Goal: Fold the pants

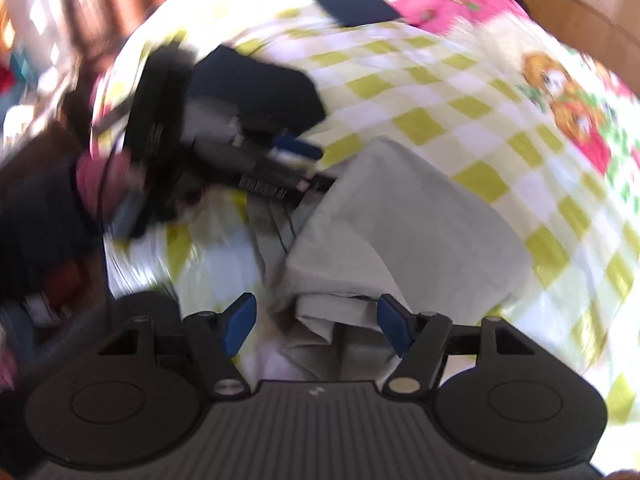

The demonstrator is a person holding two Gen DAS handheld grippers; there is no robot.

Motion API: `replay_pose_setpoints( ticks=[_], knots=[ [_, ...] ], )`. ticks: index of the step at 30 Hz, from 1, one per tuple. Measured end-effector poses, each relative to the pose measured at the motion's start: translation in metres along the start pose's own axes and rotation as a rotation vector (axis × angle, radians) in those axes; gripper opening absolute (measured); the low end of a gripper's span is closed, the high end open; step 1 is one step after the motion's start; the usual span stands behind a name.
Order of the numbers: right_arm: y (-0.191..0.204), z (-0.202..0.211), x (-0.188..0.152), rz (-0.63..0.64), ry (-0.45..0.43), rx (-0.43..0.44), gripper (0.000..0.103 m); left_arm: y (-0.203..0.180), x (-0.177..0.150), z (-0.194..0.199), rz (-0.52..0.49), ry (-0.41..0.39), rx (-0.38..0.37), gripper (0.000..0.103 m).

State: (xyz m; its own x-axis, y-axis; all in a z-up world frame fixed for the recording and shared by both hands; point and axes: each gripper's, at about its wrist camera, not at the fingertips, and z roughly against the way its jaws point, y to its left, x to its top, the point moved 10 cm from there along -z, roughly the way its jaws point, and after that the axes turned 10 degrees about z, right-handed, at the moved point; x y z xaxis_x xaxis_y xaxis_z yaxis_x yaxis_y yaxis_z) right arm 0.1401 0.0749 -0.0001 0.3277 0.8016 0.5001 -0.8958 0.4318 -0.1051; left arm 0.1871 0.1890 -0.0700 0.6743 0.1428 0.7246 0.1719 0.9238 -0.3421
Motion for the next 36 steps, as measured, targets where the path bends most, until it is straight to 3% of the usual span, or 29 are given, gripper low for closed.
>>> replay_pose_setpoints(
  ticks=[4,9,13,14,15,16,17,18,23,26,28,33,36],
  knots=[
    [0.004,-0.001,-0.011,0.199,0.041,-0.098,0.068,-0.003,0.002,-0.004,-0.033,0.017,0.012,0.069],
    [-0.001,0.011,-0.019,0.299,0.049,-0.192,0.068,-0.006,-0.005,-0.009,-0.058,0.041,0.009,0.069],
    [-0.001,-0.007,-0.011,0.294,0.017,-0.221,0.068,-0.008,-0.006,-0.012,-0.057,0.048,0.008,0.069],
    [0.002,-0.013,-0.007,0.303,-0.008,-0.228,0.066,-0.008,-0.006,-0.013,-0.053,0.048,0.005,0.069],
    [0.004,-0.021,-0.002,0.305,-0.025,-0.235,0.058,-0.009,-0.004,-0.013,-0.050,0.047,0.002,0.069],
    [0.006,-0.026,0.003,0.292,-0.042,-0.240,0.048,-0.010,-0.002,-0.013,-0.051,0.045,0.000,0.069],
    [0.006,-0.029,0.008,0.266,-0.052,-0.230,0.022,-0.011,0.002,-0.013,-0.057,0.040,-0.001,0.069],
    [0.007,-0.028,0.014,0.204,-0.070,-0.208,0.006,-0.011,0.006,-0.012,-0.063,0.032,-0.004,0.069],
    [0.000,-0.002,0.055,-0.146,-0.238,-0.108,0.006,-0.006,0.037,-0.009,-0.038,-0.007,-0.053,0.068],
    [-0.004,-0.005,0.066,-0.293,-0.302,-0.119,0.006,0.000,0.053,-0.012,-0.011,-0.029,-0.078,0.068],
    [0.002,-0.023,0.069,-0.343,-0.289,-0.094,0.011,0.005,0.057,-0.015,0.003,-0.026,-0.078,0.068],
    [0.029,-0.091,0.061,-0.281,-0.179,-0.059,0.012,0.029,0.040,-0.014,-0.013,-0.002,0.012,0.069],
    [0.022,-0.100,0.062,-0.364,-0.194,-0.033,0.012,0.034,0.031,0.003,-0.015,-0.022,0.028,0.069]
  ],
)
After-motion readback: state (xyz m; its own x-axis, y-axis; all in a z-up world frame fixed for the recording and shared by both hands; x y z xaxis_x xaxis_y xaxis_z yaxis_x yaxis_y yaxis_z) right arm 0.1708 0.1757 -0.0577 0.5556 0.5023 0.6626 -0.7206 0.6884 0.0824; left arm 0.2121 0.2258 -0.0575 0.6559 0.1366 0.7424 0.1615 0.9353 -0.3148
